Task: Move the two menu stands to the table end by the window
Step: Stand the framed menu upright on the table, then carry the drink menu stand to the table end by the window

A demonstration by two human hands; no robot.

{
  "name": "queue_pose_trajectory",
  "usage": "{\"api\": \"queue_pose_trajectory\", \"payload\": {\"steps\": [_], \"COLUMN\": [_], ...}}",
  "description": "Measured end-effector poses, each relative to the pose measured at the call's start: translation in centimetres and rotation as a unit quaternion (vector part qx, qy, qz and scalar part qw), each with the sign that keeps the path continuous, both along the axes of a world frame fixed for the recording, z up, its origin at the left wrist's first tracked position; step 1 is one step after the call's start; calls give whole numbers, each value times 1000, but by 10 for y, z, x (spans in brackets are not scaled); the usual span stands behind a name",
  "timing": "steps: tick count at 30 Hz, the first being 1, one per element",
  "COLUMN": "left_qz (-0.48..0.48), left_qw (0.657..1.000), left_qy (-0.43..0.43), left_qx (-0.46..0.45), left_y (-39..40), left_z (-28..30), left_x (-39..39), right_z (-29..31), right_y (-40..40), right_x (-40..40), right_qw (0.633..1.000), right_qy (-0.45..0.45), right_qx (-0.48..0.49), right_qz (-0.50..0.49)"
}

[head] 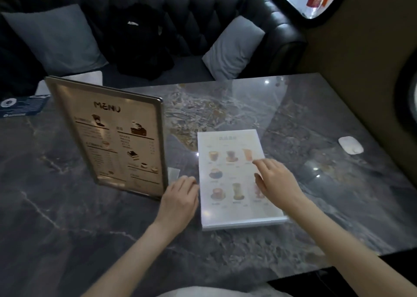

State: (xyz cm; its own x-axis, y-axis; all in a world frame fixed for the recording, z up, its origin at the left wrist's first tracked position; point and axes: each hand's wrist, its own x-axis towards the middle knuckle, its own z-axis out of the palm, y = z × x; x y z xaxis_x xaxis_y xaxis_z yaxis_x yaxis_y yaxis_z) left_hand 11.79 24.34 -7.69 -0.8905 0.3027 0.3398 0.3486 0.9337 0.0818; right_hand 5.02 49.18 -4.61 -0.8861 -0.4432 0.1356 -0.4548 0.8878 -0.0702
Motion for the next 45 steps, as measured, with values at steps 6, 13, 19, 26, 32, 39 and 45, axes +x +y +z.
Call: {"api": "queue_pose_trajectory", "payload": {"steps": [6,13,19,26,32,39,45], "left_qz": [117,161,179,216,205,146,83], "left_qw": [972,936,866,734,719,798,854], "left_qy": [-197,-313,-435,-529,-523,-447,-383], "left_qx": [-43,9,170,367,410,376,343], "left_y": [26,36,29,30,34,70,136], "left_z": [-21,-33,-33,-26,-17,1,21], "left_x": [-14,-18,-25,-31,-34,-67,-107], "right_z": [-33,-43,-46,-46,-38,-17,6], "right_y": [45,50,51,55,60,95,152], "right_x": [16,11,5,-2,3,10,16], "right_qw": [989,918,804,772,783,791,796], "right_qy": [-111,-349,-437,-474,-460,-376,-255], "right_qx": [51,-66,-285,-282,-279,-361,-431], "right_qz": [-89,-175,-286,-316,-313,-322,-341]}}
